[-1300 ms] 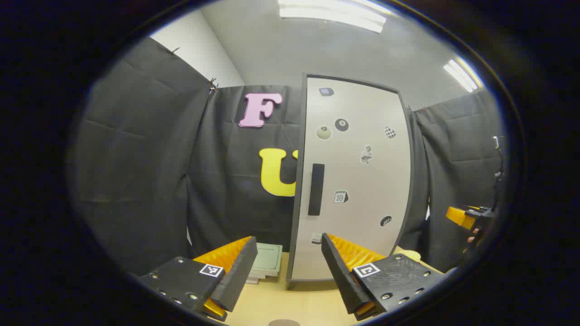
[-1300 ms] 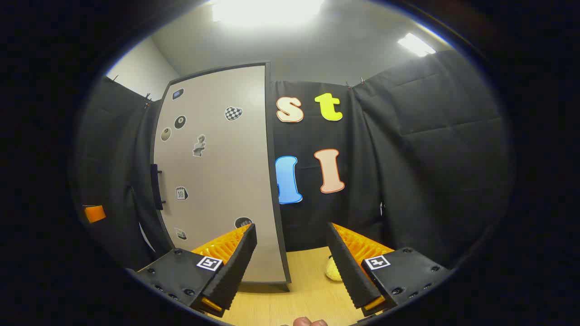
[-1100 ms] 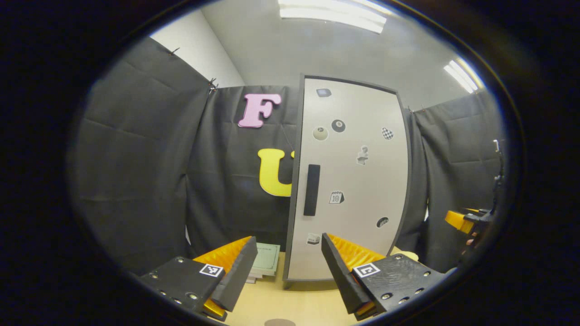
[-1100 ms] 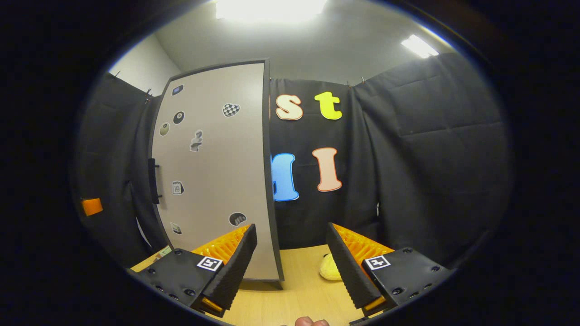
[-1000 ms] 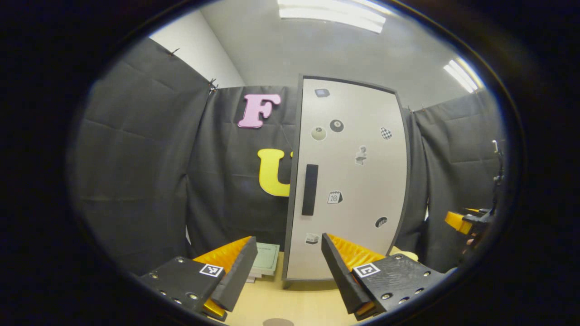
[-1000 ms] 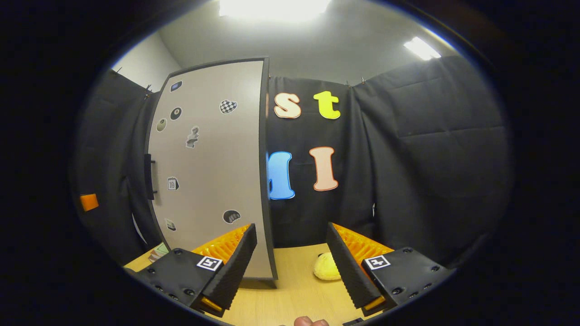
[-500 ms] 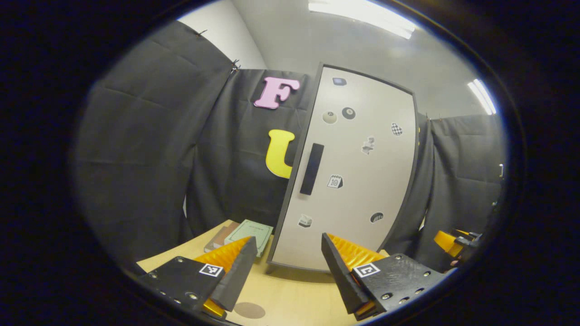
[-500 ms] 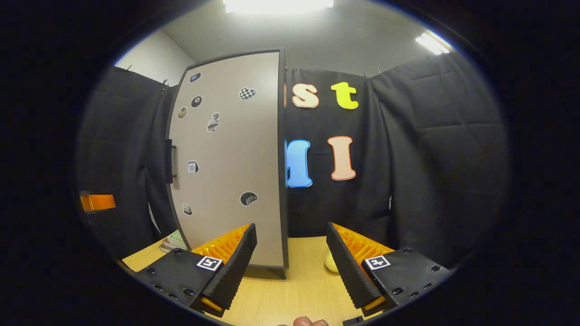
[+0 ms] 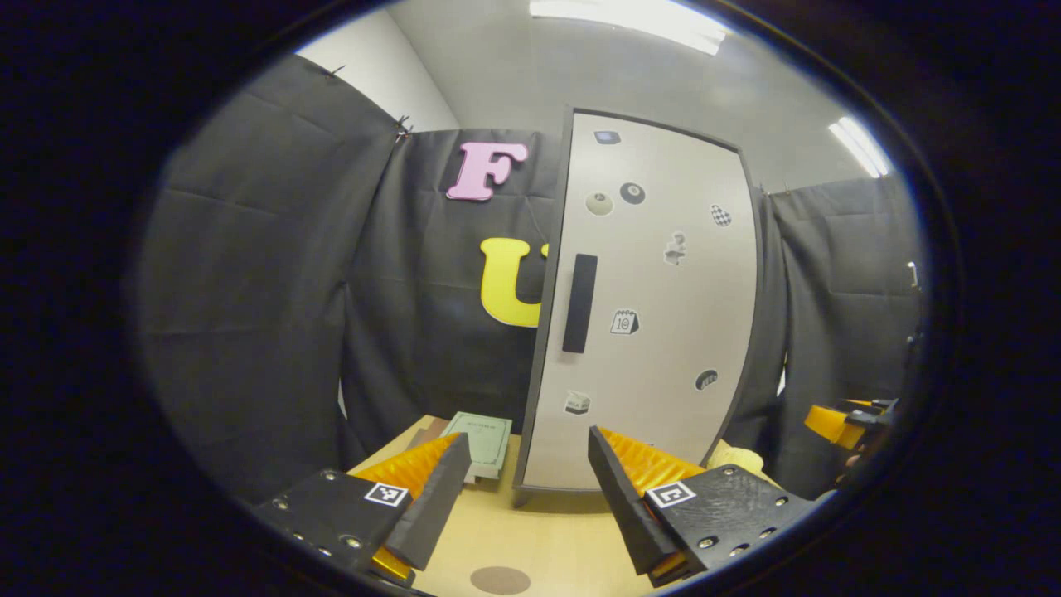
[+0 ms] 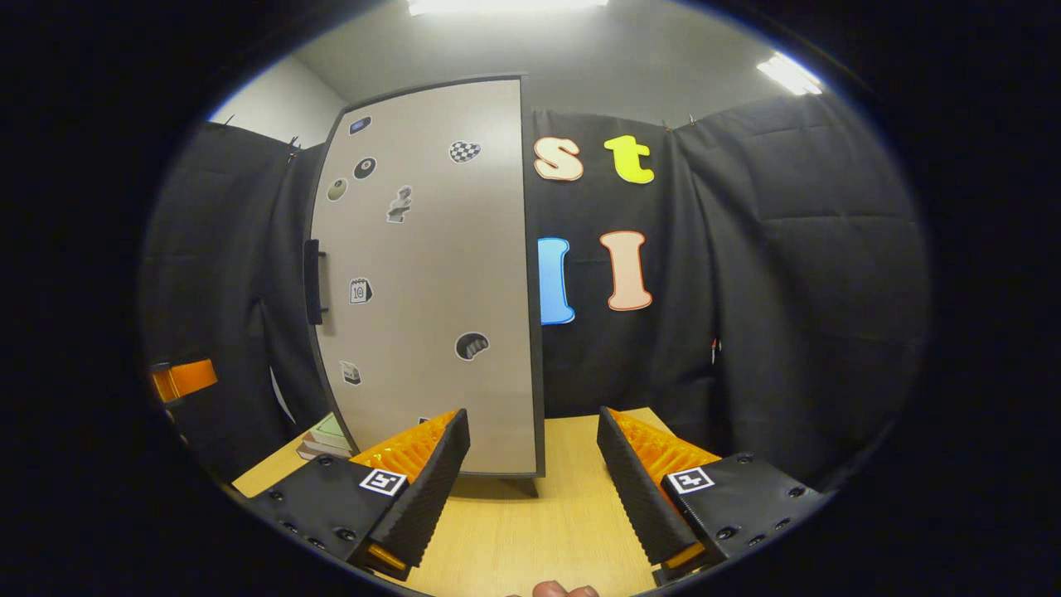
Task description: Open the cabinet door with the right hand, grasp the bottle in the cabinet with the left hand and place it on the coaster, then close the cabinet door with the right hand.
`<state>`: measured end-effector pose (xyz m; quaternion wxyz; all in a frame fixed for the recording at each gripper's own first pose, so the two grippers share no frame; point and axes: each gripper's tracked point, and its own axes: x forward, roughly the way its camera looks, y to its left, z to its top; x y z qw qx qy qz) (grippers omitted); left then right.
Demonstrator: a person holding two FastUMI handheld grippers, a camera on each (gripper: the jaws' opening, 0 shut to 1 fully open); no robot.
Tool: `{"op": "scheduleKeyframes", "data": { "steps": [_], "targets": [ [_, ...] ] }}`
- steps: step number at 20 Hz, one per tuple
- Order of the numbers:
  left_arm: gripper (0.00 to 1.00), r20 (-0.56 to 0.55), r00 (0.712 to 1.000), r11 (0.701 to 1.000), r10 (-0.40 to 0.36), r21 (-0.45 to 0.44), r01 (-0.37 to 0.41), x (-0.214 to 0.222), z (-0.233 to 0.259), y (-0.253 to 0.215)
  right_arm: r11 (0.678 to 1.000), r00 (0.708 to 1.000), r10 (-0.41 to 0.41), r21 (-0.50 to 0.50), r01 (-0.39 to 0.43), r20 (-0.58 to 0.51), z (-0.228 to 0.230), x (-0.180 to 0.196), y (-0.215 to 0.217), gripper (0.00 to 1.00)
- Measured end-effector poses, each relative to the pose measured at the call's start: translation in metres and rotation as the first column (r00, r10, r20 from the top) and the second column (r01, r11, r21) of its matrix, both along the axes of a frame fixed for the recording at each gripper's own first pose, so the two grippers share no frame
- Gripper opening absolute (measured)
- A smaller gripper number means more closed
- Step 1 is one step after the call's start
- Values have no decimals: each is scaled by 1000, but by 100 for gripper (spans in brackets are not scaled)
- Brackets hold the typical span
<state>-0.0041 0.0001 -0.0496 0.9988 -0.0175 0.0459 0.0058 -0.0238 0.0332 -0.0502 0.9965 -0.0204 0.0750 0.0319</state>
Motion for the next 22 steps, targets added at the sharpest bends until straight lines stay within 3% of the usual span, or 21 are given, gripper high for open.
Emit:
{"op": "scheduleKeyframes", "data": {
  "steps": [5,10,14,19,20,22],
  "targets": [
    [86,-3,998,998,-59,20,59,-5,-12,15,1000,1000,6,-20,-6,25,12,-2,33,98],
    [86,-4,998,992,-70,108,70,-17,-33,50,999,999,35,-13,-34,21,21,4,72,98],
    [87,-17,994,991,-106,79,107,-28,-49,62,997,996,73,-18,-72,59,41,17,109,98],
    [88,-8,999,997,-48,52,48,-32,-60,102,992,988,124,22,-126,87,72,38,162,98],
    [86,-5,999,999,-32,40,32,-34,-60,109,991,987,132,24,-134,95,78,44,171,93],
    [88,-9,1000,1000,-6,19,6,-39,-61,123,987,982,155,21,-158,111,92,56,192,98]
  ]
}}
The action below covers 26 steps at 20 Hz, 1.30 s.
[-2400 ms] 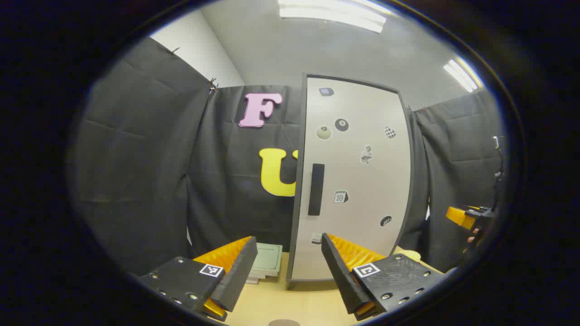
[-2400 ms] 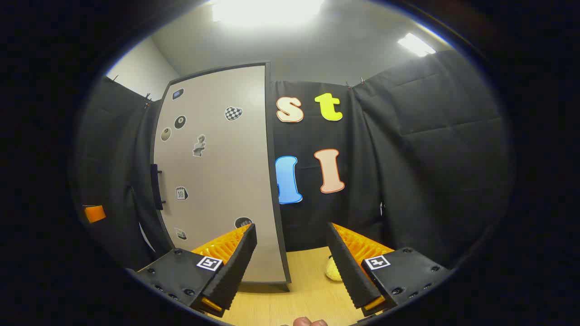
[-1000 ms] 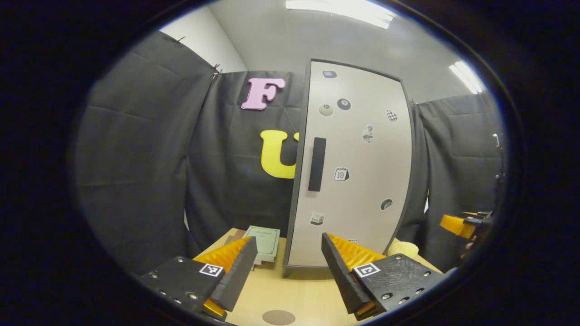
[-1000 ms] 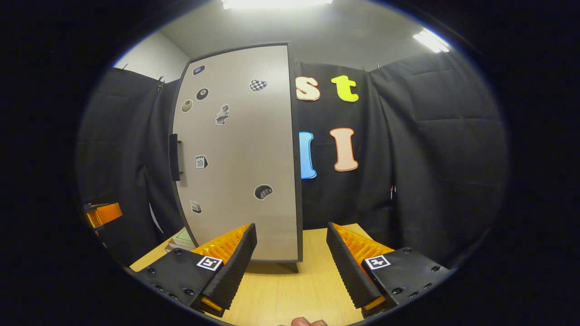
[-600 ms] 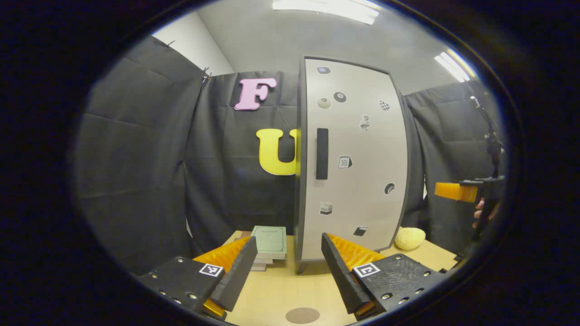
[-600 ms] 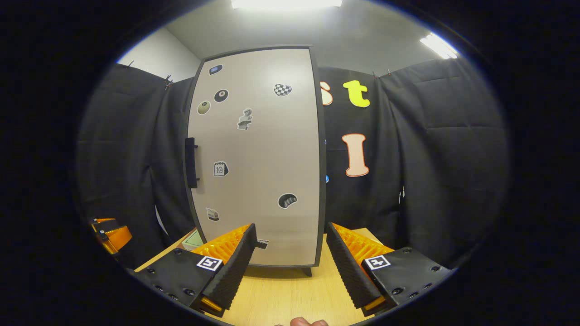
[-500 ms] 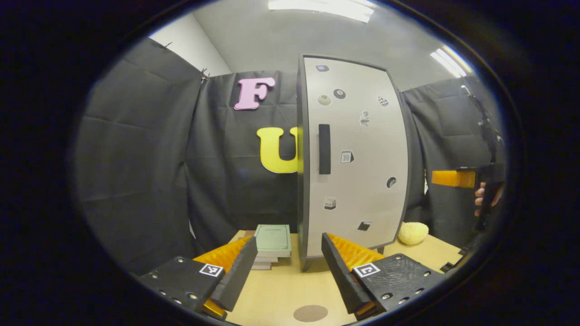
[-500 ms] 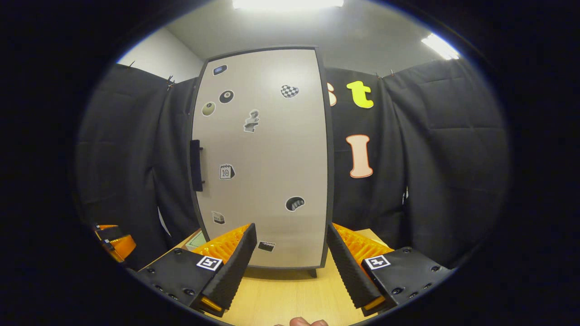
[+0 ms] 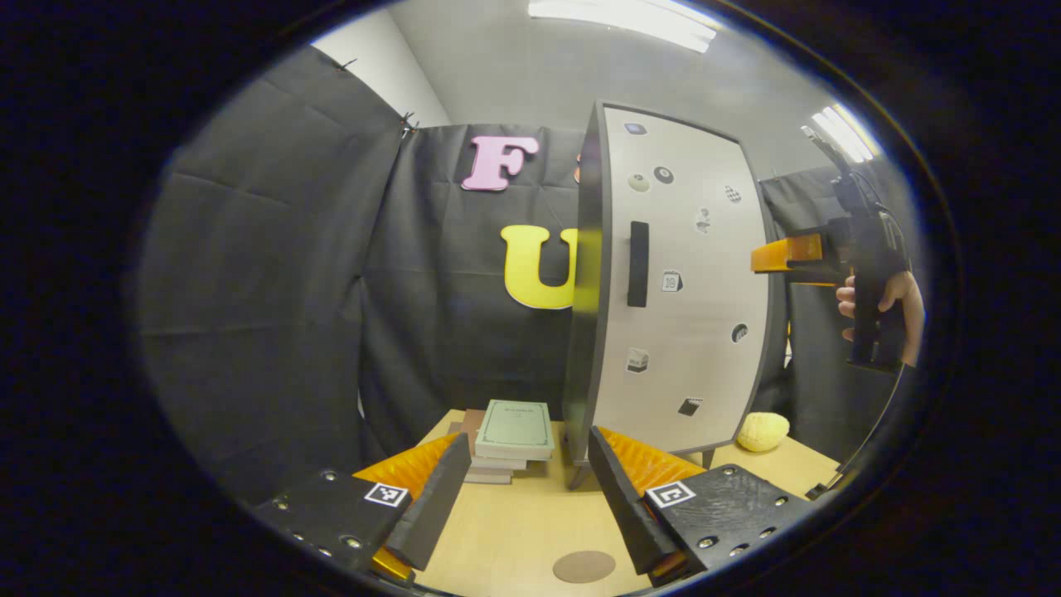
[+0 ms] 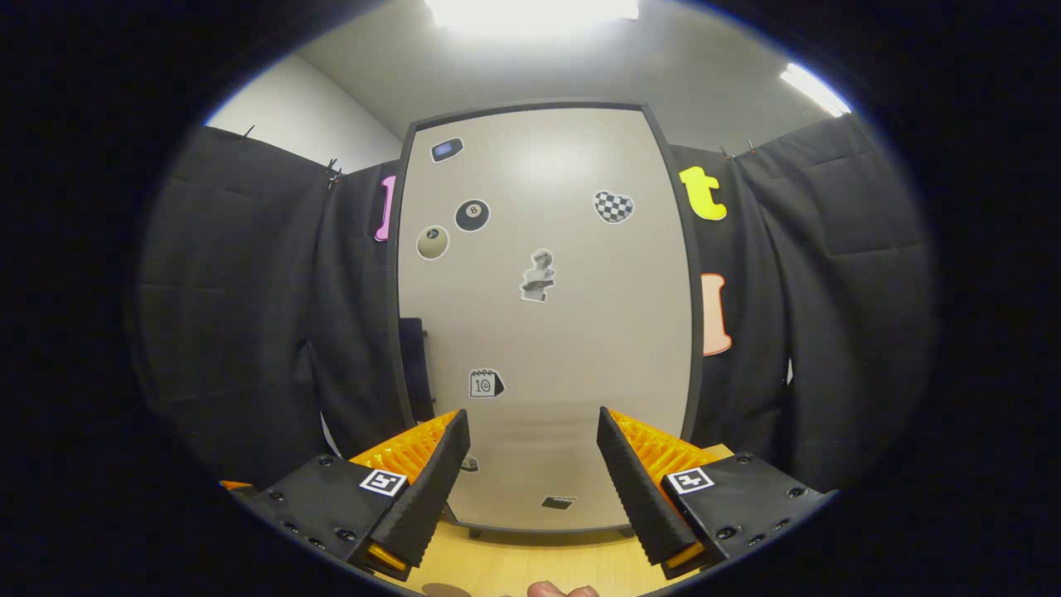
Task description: Open the cabinet door with the right hand, grasp the bottle in the cabinet with the left hand and place it on the coaster, then close the cabinet door with the right hand.
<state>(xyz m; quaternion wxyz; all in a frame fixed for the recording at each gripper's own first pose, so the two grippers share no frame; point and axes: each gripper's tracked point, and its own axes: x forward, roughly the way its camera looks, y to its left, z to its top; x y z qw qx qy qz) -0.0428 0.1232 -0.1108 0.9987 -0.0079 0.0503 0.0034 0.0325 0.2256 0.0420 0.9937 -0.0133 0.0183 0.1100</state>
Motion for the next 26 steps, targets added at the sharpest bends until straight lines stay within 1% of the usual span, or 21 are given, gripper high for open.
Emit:
{"op": "scheduleKeyframes", "data": {
  "steps": [2,3,5,9,10,11,12,13,14,15,16,20,21,22,23,24,25,26],
  "targets": [
    [88,-15,1000,1000,22,-14,-22,-3,-7,14,1000,1000,10,-15,-10,15,10,13,19,98],
    [88,-24,999,999,37,-17,-38,-4,-11,23,1000,1000,1,-18,-1,15,13,18,27,98],
    [88,-39,997,998,66,-18,-66,-6,-18,37,1000,999,29,-7,-29,32,21,27,51,98],
    [88,-48,993,994,107,-6,-108,-9,-25,61,998,996,48,-49,-45,75,30,45,87,98],
    [86,-51,992,993,114,-7,-114,-7,-26,66,997,995,64,-43,-61,71,30,49,98,93],
    [86,-53,992,993,119,-7,-119,-7,-27,71,996,994,83,-35,-81,69,29,52,110,98],
    [86,-54,991,992,123,-6,-124,-4,-28,76,996,994,90,-35,-88,65,28,57,118,98],
    [86,-54,990,992,128,-5,-129,-2,-30,77,996,995,83,-40,-80,59,26,63,123,98],
    [88,-53,990,991,134,-3,-134,1,-29,81,996,996,76,-45,-74,52,22,69,127,100],
    [88,-53,989,990,139,-2,-140,4,-31,88,997,997,70,-48,-68,43,18,75,132,100],
    [86,-54,988,990,142,-3,-143,6,-32,91,997,997,65,-46,-63,33,15,81,136,100],
    [86,-75,984,987,160,-11,-161,16,-45,108,998,999,38,-45,-38,-4,1,102,142,100],
    [86,-80,983,986,165,-13,-167,17,-50,113,998,999,29,-48,-29,-14,-2,106,141,100],
    [88,-86,981,985,171,-15,-173,17,-53,116,999,999,22,-49,-23,-24,-6,109,143,100],
    [88,-92,980,984,176,-18,-179,19,-57,120,999,999,20,-49,-21,-36,-10,112,144,97],
    [86,-96,979,983,180,-21,-183,20,-58,123,999,999,15,-50,-17,-48,-13,115,144,100],
    [88,-98,977,981,188,-19,-191,20,-58,126,999,998,11,-50,-14,-58,-16,117,145,100],
    [88,-96,976,980,197,-13,-199,21,-59,131,999,998,12,-47,-15,-67,-19,119,146,100]
  ]
}}
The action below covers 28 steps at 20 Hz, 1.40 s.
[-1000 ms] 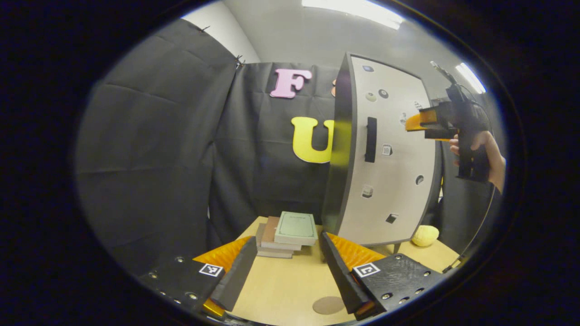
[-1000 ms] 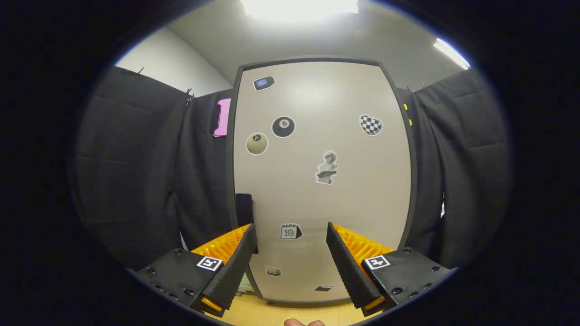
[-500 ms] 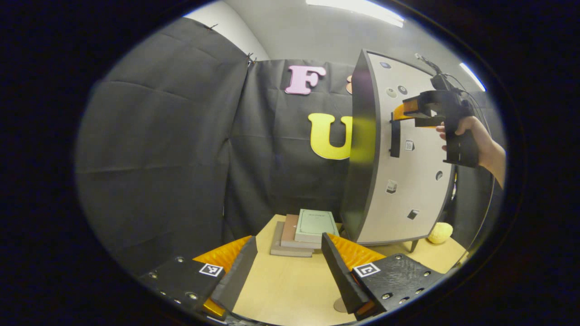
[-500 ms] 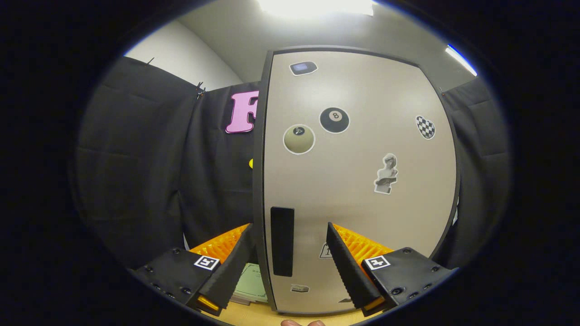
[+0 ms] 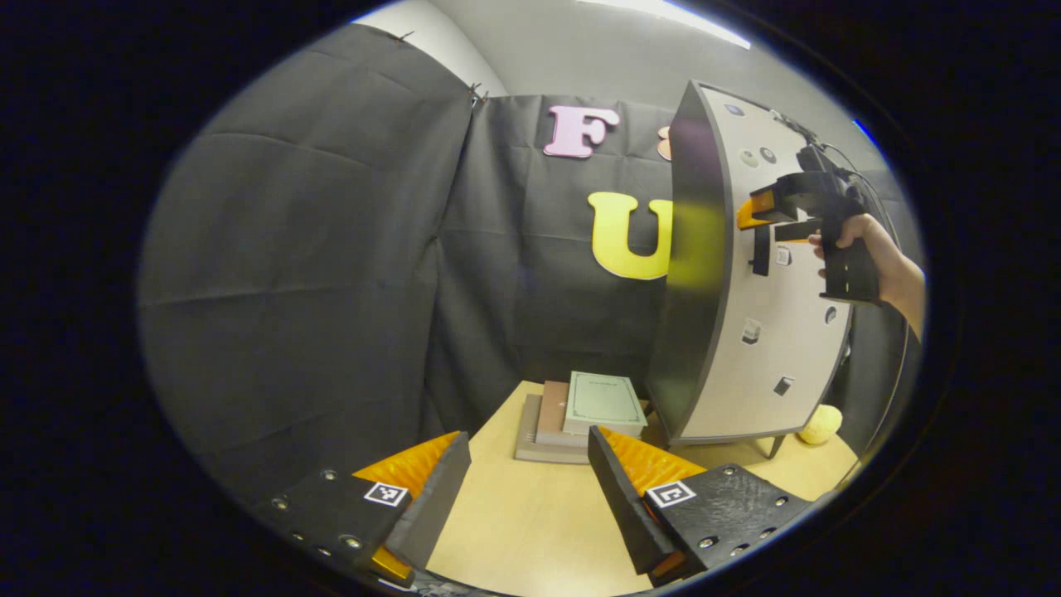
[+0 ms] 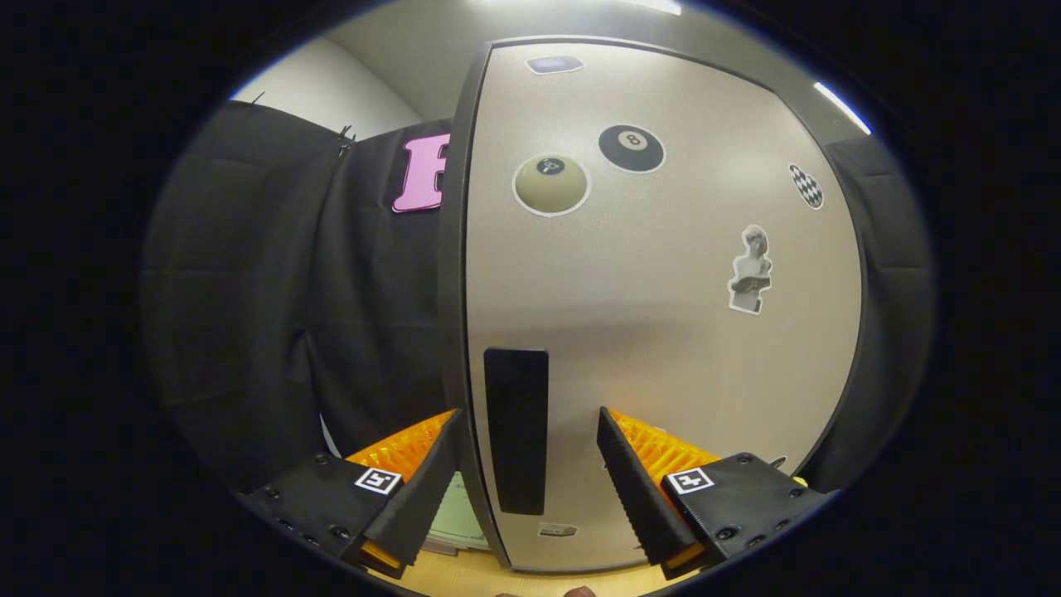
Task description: Open the cabinet door with the right hand, grasp the bottle in the cabinet with the left hand and place it on the coaster, then close the cabinet door with the right hand.
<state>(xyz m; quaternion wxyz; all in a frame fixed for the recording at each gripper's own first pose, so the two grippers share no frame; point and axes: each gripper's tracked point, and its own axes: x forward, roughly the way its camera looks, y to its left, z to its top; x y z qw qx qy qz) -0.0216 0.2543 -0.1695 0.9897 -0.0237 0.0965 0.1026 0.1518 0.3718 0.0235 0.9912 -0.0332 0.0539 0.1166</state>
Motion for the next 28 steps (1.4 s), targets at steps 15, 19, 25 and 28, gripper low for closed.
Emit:
{"op": "scheduleKeyframes", "data": {
  "steps": [15,19,25,28],
  "targets": [
    [88,-25,995,994,93,-50,-94,-41,-13,4,999,995,29,34,-26,-99,-22,-1,4,34],
    [86,-18,993,993,118,-16,-118,-52,-5,3,998,994,54,26,-52,-92,-22,-5,4,25],
    [88,-7,993,993,119,-3,-119,-74,5,-20,988,985,153,40,-150,-83,-20,-21,-1,25],
    [86,-16,995,995,100,-7,-100,-75,5,-32,982,980,189,25,-187,-67,-14,-47,-5,26]
  ]
}}
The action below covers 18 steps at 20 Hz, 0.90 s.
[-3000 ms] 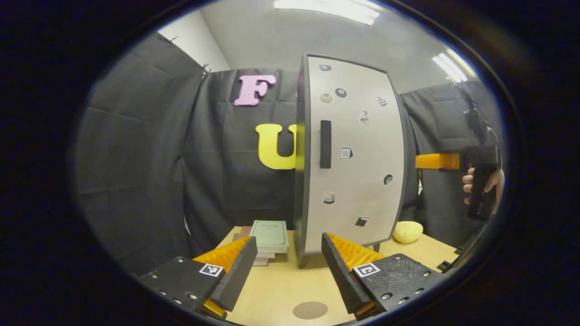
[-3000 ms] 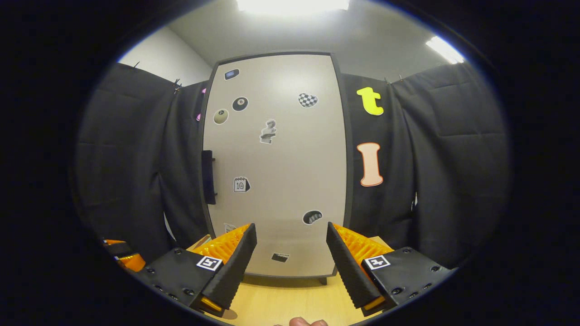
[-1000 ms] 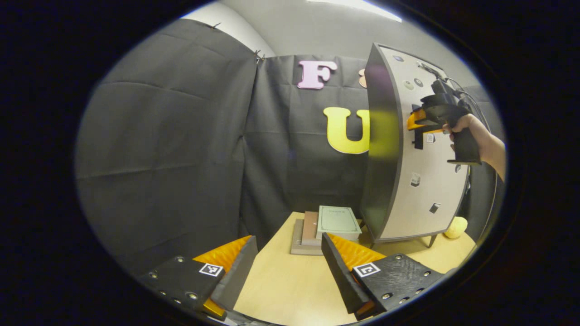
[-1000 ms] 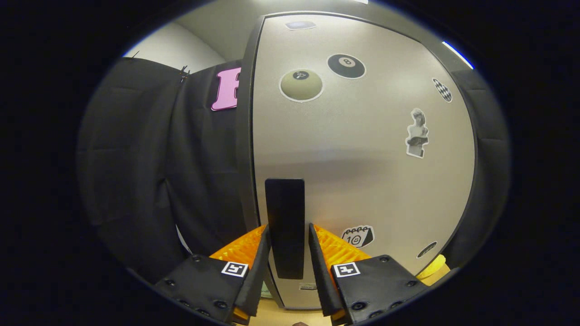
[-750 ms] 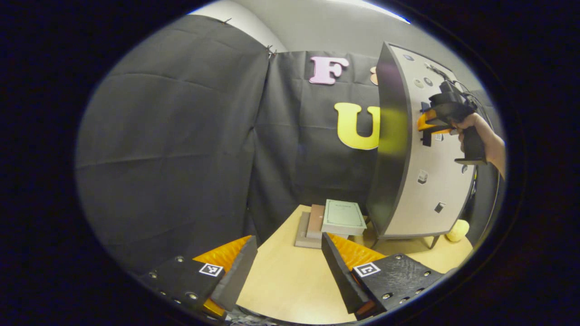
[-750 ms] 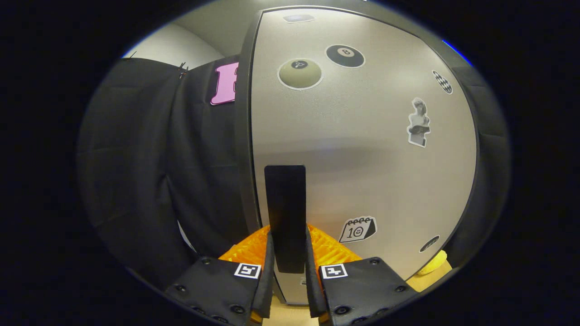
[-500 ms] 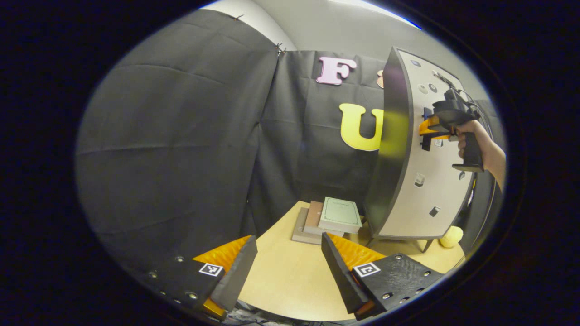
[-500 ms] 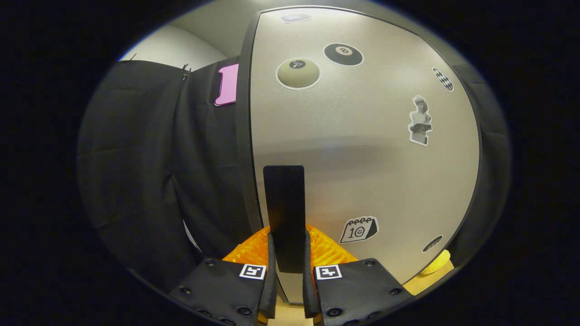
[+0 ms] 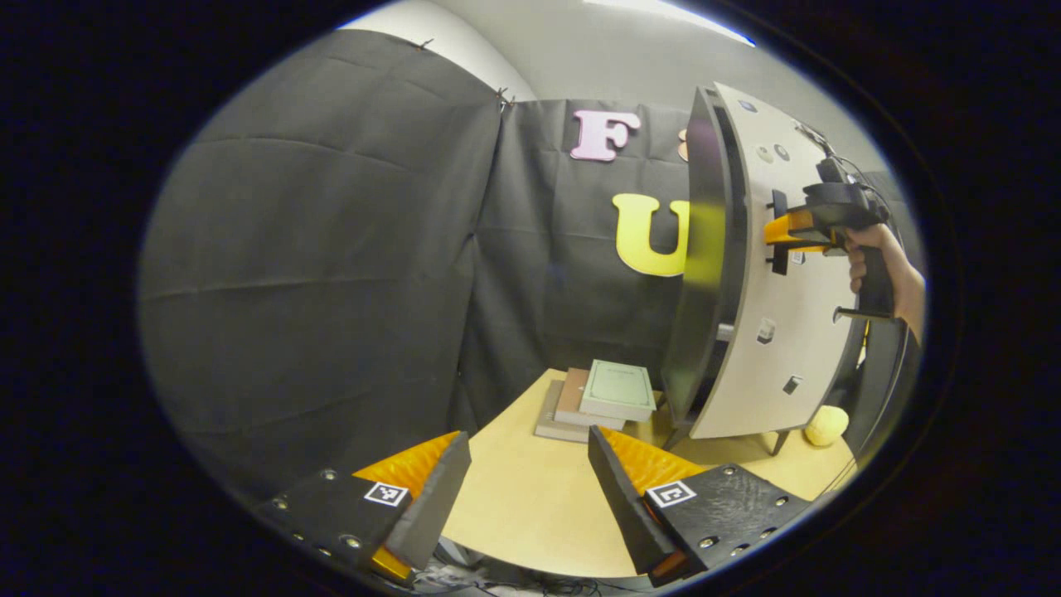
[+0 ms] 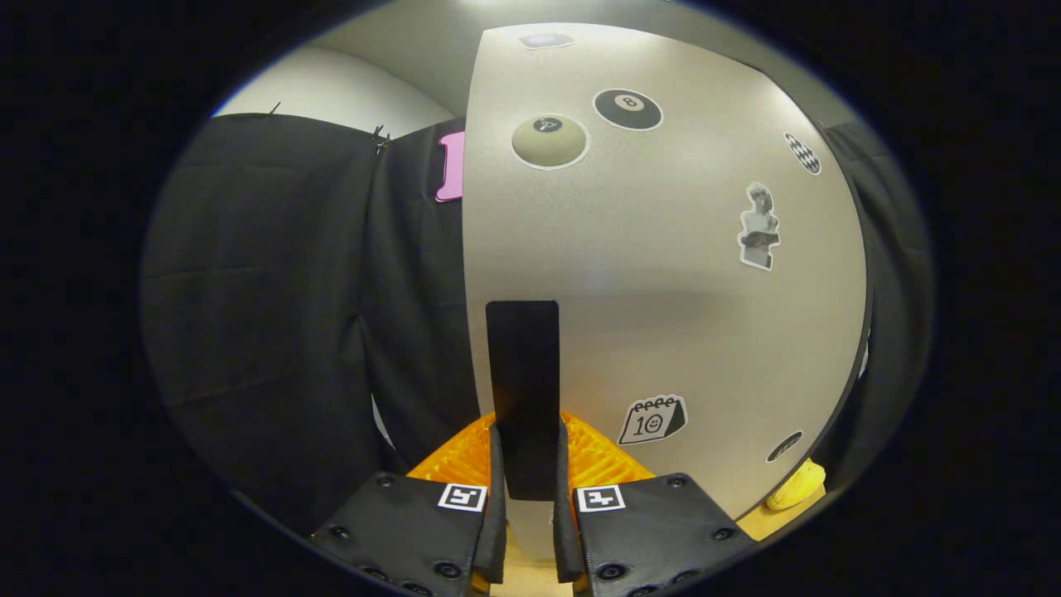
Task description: Open the cabinet door with the right hand, grasp the bottle in the cabinet with the left hand and place it on the coaster, then close the cabinet door with the right hand.
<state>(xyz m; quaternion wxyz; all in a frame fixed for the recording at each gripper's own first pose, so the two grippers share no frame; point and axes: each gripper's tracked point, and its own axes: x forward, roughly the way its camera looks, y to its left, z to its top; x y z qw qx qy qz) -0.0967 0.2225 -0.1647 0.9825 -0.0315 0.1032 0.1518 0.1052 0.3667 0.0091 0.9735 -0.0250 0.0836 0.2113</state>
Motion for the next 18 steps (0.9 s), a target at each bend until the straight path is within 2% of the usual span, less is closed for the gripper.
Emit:
{"op": "scheduleKeyframes", "data": {
  "steps": [3,8,15,18],
  "targets": [
    [89,12,1000,1000,-26,7,26,-10,4,-20,1000,1000,28,1,-28,-6,3,-20,-10,26],
    [86,27,997,997,-74,11,73,-9,19,-41,998,998,68,5,-68,-14,5,-26,-15,25],
    [88,69,989,991,-132,33,130,-7,47,-63,997,997,80,17,-79,-15,6,-32,-23,25],
    [86,75,984,986,-162,41,160,-2,50,-76,996,997,81,29,-81,-4,5,-34,-28,25]
  ]
}}
